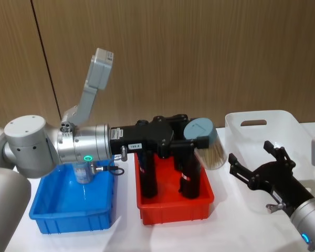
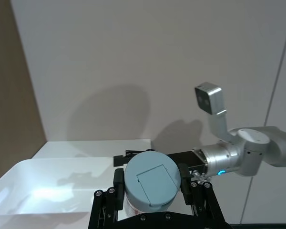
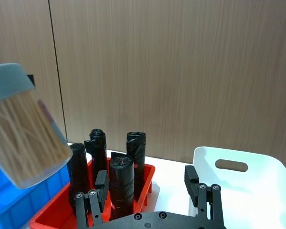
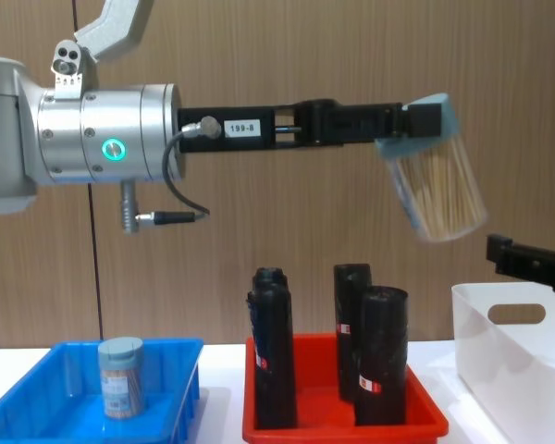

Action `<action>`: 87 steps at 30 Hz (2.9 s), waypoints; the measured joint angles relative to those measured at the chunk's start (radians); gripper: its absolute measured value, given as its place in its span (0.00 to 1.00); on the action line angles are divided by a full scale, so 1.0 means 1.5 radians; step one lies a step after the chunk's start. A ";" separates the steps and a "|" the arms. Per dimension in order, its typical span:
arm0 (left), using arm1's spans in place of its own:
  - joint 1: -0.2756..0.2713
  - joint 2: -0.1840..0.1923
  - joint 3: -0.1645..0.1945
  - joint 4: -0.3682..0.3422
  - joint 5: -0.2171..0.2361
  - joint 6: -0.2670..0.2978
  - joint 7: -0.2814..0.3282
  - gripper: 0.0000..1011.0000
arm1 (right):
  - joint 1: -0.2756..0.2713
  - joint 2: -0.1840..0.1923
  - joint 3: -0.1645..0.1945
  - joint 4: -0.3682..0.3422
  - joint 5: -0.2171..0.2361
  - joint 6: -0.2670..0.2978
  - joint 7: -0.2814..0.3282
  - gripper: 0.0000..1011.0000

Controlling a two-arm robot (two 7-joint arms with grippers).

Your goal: Pick the cotton swabs from the blue box and place them into the white box.

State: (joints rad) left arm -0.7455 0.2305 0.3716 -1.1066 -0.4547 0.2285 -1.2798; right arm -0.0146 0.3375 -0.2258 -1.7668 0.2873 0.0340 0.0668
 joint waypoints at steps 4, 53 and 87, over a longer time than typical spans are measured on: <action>-0.010 -0.004 0.003 0.018 -0.004 -0.008 -0.029 0.68 | 0.000 0.000 0.000 0.000 0.000 0.000 0.000 0.99; 0.036 0.059 -0.006 -0.096 -0.006 0.009 0.117 0.68 | 0.000 0.000 0.000 0.000 0.000 0.000 0.000 0.99; 0.063 0.090 -0.002 -0.181 -0.024 0.125 0.236 0.68 | 0.000 0.000 0.000 0.000 0.000 0.000 0.000 0.99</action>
State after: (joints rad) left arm -0.6515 0.3656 0.3689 -1.3784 -0.4915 0.4165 -0.9260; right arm -0.0146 0.3375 -0.2258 -1.7668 0.2874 0.0339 0.0668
